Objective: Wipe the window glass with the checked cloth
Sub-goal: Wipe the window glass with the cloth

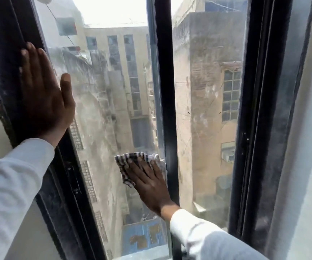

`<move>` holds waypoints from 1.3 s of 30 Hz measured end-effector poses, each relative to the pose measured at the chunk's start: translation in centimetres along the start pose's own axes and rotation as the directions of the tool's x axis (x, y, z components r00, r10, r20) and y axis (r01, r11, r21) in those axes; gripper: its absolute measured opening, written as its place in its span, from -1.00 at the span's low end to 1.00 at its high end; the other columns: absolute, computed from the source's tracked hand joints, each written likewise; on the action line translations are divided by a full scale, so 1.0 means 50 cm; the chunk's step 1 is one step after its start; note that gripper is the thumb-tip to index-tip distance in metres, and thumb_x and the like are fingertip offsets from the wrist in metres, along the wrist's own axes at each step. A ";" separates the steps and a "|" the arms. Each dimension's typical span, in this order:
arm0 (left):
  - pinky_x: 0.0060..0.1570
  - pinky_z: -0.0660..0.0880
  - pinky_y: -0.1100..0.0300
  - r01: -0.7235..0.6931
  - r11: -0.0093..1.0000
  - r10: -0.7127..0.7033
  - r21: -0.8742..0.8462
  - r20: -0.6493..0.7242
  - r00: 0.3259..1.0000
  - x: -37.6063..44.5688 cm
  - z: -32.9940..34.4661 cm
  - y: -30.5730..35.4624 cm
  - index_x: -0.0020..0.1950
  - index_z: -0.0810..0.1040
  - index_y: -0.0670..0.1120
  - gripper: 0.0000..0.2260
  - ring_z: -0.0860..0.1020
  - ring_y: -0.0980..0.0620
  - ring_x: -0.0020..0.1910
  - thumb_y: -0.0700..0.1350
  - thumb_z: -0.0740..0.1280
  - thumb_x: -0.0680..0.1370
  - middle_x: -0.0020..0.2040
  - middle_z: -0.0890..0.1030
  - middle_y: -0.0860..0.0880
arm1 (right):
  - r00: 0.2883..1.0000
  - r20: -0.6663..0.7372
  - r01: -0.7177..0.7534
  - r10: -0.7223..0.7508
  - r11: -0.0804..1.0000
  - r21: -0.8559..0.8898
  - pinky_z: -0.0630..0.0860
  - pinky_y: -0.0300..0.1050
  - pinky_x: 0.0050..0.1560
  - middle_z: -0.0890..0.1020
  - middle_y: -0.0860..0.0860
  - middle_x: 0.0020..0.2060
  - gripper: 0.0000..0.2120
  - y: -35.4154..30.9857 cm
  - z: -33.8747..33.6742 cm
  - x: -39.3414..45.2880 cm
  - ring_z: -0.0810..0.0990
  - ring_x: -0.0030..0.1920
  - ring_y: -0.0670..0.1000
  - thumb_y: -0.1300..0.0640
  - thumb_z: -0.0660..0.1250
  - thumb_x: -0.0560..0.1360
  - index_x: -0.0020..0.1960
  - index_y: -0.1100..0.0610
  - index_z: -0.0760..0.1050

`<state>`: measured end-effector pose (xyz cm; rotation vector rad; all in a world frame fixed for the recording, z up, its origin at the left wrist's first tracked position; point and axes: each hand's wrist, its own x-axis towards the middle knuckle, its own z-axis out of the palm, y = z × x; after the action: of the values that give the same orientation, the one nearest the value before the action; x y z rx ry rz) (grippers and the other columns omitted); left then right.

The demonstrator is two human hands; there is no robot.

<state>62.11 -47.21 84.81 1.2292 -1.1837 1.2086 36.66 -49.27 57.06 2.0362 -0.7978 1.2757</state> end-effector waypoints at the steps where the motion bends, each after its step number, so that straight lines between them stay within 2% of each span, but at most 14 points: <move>1: 0.82 -0.17 0.07 0.021 1.000 -0.021 -0.020 0.002 1.000 -0.001 -0.001 0.004 0.84 -0.02 -0.15 -0.38 -0.08 -0.02 0.82 0.14 -0.03 0.86 0.84 0.05 -0.22 | 0.998 -0.032 -0.050 0.051 0.998 0.050 -0.03 0.16 0.81 0.25 -0.04 0.74 -0.29 0.001 -0.009 0.023 0.06 0.81 0.03 0.40 0.44 0.62 0.70 0.07 0.39; 6: 0.78 -0.28 0.09 0.035 0.987 -0.025 -0.158 0.065 0.998 0.004 -0.028 0.096 0.84 -0.05 -0.11 -0.33 -0.14 0.01 0.81 0.22 0.01 0.84 0.85 -0.01 -0.21 | 0.933 -0.235 -0.179 0.271 0.919 0.351 0.13 0.37 0.75 0.20 0.08 0.76 -0.34 0.029 -0.111 0.203 0.10 0.80 0.15 0.41 0.37 0.67 0.72 0.24 0.26; 9: 0.81 -0.09 -0.17 -0.081 0.972 0.108 -0.223 0.113 0.988 0.026 -0.043 0.192 0.85 -0.05 -0.07 -0.34 -0.05 -0.14 0.85 0.21 0.03 0.84 0.86 -0.01 -0.16 | 0.812 -0.359 -0.256 0.461 0.833 0.491 0.11 0.28 0.78 0.23 0.23 0.76 -0.44 0.051 -0.190 0.288 0.13 0.80 0.19 0.33 0.24 0.73 0.71 0.30 0.27; 12: 0.82 -0.05 -0.19 -0.185 0.941 0.239 -0.285 0.170 0.956 0.046 -0.045 0.295 0.85 -0.04 -0.07 -0.33 -0.02 -0.13 0.85 0.24 0.02 0.83 0.86 0.00 -0.13 | 0.645 -0.454 -0.359 0.614 0.769 0.529 0.09 0.13 0.80 0.27 0.21 0.74 -0.51 0.100 -0.263 0.317 0.18 0.78 0.17 0.29 0.18 0.78 0.68 0.38 0.30; 14: 0.81 -0.06 -0.13 -0.223 0.915 0.301 -0.336 0.204 0.932 0.052 -0.044 0.359 0.85 -0.01 -0.06 -0.33 0.00 -0.11 0.85 0.24 0.02 0.83 0.86 0.02 -0.10 | 0.608 -0.475 -0.433 0.636 0.767 0.473 0.08 0.14 0.80 0.26 0.26 0.73 -0.50 0.151 -0.297 0.304 0.19 0.78 0.21 0.29 0.18 0.78 0.69 0.38 0.28; 17: 0.81 -0.05 -0.11 -0.258 0.894 0.355 -0.365 0.227 0.907 0.052 -0.029 0.430 0.85 0.02 -0.09 -0.35 0.03 -0.09 0.85 0.20 0.03 0.83 0.86 0.04 -0.09 | 0.645 -0.418 -0.525 0.640 0.768 0.367 0.08 0.35 0.77 0.24 0.27 0.74 -0.49 0.232 -0.320 0.270 0.15 0.78 0.29 0.21 0.18 0.80 0.71 0.33 0.27; 20: 0.82 -0.05 -0.13 -0.257 0.901 0.355 -0.350 0.253 0.900 0.041 -0.009 0.466 0.84 0.04 -0.14 -0.38 0.05 -0.08 0.85 0.12 0.01 0.84 0.86 0.06 -0.12 | 0.764 -0.297 -0.532 0.573 0.820 0.212 0.01 0.33 0.79 0.21 0.24 0.76 -0.48 0.298 -0.305 0.226 0.11 0.79 0.27 0.20 0.22 0.80 0.73 0.23 0.27; 22: 0.82 -0.06 -0.12 -0.259 0.904 0.354 -0.339 0.257 0.900 0.028 0.003 0.476 0.84 0.06 -0.17 -0.40 0.06 -0.10 0.84 0.09 0.00 0.84 0.85 0.07 -0.14 | 0.828 -0.084 -0.545 0.555 0.830 0.115 -0.06 0.24 0.81 0.16 0.18 0.78 -0.45 0.329 -0.277 0.201 0.07 0.80 0.24 0.15 0.24 0.80 0.76 0.15 0.23; 24: 0.82 -0.03 -0.13 -0.274 0.912 0.352 -0.306 0.237 0.906 0.016 0.014 0.482 0.83 0.06 -0.19 -0.41 0.07 -0.12 0.84 0.06 0.02 0.85 0.85 0.07 -0.16 | 0.808 0.184 -0.578 0.560 0.814 0.059 -0.17 0.27 0.79 -0.02 0.02 0.81 -0.39 0.338 -0.241 0.189 -0.06 0.82 0.21 0.00 0.18 0.82 0.80 0.01 0.08; 27: 0.82 0.01 -0.13 -0.265 0.926 0.329 -0.268 0.230 0.916 0.008 0.032 0.494 0.84 0.02 -0.19 -0.40 0.04 -0.12 0.85 0.04 0.06 0.85 0.85 0.03 -0.17 | 0.924 0.114 -0.348 0.365 0.927 -0.141 -0.24 0.38 0.77 -0.26 -0.04 0.76 -0.39 0.339 -0.174 0.151 -0.26 0.79 0.19 -0.09 0.05 0.81 0.80 -0.13 -0.09; 31: 0.81 -0.04 -0.08 -0.251 0.947 0.291 -0.199 0.214 0.932 0.000 0.054 0.501 0.84 -0.01 -0.17 -0.38 0.03 -0.10 0.85 0.10 0.04 0.85 0.86 0.00 -0.15 | 0.972 0.116 -0.170 0.205 0.951 -0.259 0.02 0.42 0.67 -0.08 0.02 0.81 -0.36 0.305 -0.109 -0.032 0.05 0.79 0.26 -0.13 0.14 0.75 0.80 -0.12 0.08; 33: 0.79 -0.20 0.01 -0.252 0.954 0.281 -0.163 0.189 0.941 -0.001 0.064 0.503 0.84 0.00 -0.16 -0.37 0.04 -0.10 0.85 0.10 0.05 0.85 0.86 0.01 -0.14 | 0.969 0.155 -0.137 0.192 0.941 -0.309 -0.04 0.34 0.68 -0.09 -0.03 0.81 -0.33 0.311 -0.102 -0.090 -0.03 0.80 0.19 -0.15 0.15 0.74 0.80 -0.17 0.02; 36: 0.75 -0.33 0.03 -0.250 0.963 0.265 -0.100 0.185 0.946 -0.002 0.071 0.508 0.85 -0.03 -0.13 -0.37 0.01 -0.06 0.85 0.13 0.02 0.85 0.86 -0.02 -0.11 | 0.980 0.149 -0.083 0.134 0.948 -0.306 -0.08 0.28 0.72 0.26 0.00 0.76 -0.43 0.350 -0.122 -0.030 -0.04 0.81 0.16 -0.15 0.14 0.74 0.74 -0.15 0.23; 39: 0.74 -0.16 -0.08 -0.243 0.968 0.250 -0.065 0.164 0.954 -0.007 0.074 0.512 0.85 -0.04 -0.10 -0.38 0.01 -0.02 0.85 0.17 -0.09 0.84 0.87 -0.01 -0.07 | 0.992 0.068 -0.087 0.111 0.955 -0.282 0.07 0.40 0.72 0.28 0.06 0.76 -0.46 0.404 -0.185 0.143 0.14 0.78 0.24 -0.12 0.04 0.80 0.75 -0.08 0.27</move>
<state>36.57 -51.35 85.00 1.1960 -1.5198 1.2695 18.93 -56.48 70.39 1.8505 -1.0670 1.0679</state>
